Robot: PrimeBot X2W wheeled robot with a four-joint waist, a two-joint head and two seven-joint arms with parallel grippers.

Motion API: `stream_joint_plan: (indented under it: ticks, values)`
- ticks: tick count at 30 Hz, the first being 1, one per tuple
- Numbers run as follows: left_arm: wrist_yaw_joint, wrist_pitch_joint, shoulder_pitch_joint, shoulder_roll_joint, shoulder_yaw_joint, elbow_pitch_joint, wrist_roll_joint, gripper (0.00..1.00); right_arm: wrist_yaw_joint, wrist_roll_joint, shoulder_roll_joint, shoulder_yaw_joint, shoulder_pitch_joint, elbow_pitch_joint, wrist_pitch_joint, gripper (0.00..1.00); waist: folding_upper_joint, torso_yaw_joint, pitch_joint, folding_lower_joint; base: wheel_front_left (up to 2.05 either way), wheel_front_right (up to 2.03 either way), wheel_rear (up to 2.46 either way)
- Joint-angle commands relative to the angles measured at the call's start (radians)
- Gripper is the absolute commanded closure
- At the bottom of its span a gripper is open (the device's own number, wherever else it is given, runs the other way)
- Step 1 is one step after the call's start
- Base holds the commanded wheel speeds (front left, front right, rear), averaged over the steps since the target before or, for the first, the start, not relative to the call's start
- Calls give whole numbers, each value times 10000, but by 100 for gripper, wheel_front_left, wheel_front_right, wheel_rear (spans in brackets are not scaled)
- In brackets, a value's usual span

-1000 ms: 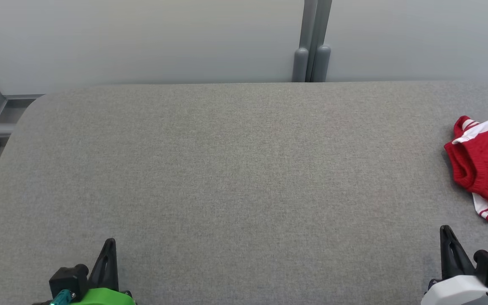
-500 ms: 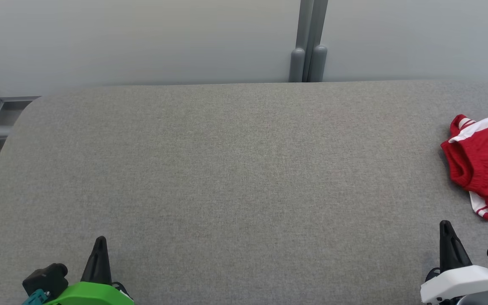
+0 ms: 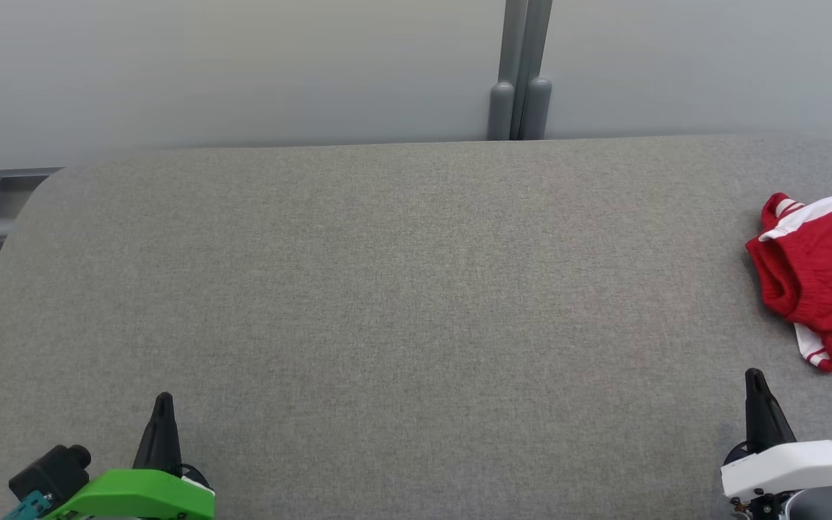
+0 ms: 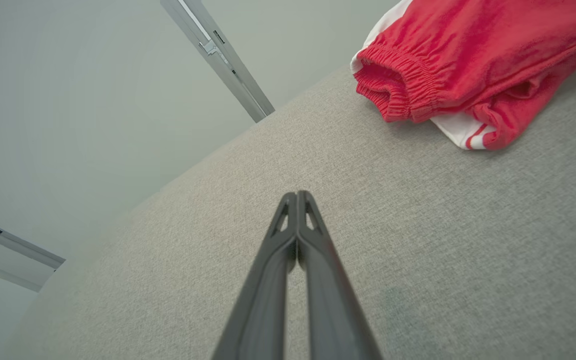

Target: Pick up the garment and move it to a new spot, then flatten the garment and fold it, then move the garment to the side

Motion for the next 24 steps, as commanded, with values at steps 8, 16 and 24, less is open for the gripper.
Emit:
stream_joint_plan:
  ticks: [8,16,24]
  values:
    - [-88,337,-391,-18,181,-278,-1391,100,-4,1581,-106,99,-398,-130,339,100,0,-62,-6,0,0,0,0]
    - [-111,567,-446,-48,277,-358,-2262,100,-5,2598,-120,162,-516,-118,563,100,0,-111,-11,0,0,0,0]
    - [-154,802,-523,-83,372,-450,-3206,100,-6,3675,-134,227,-635,-103,807,100,0,-167,-17,0,0,0,0]
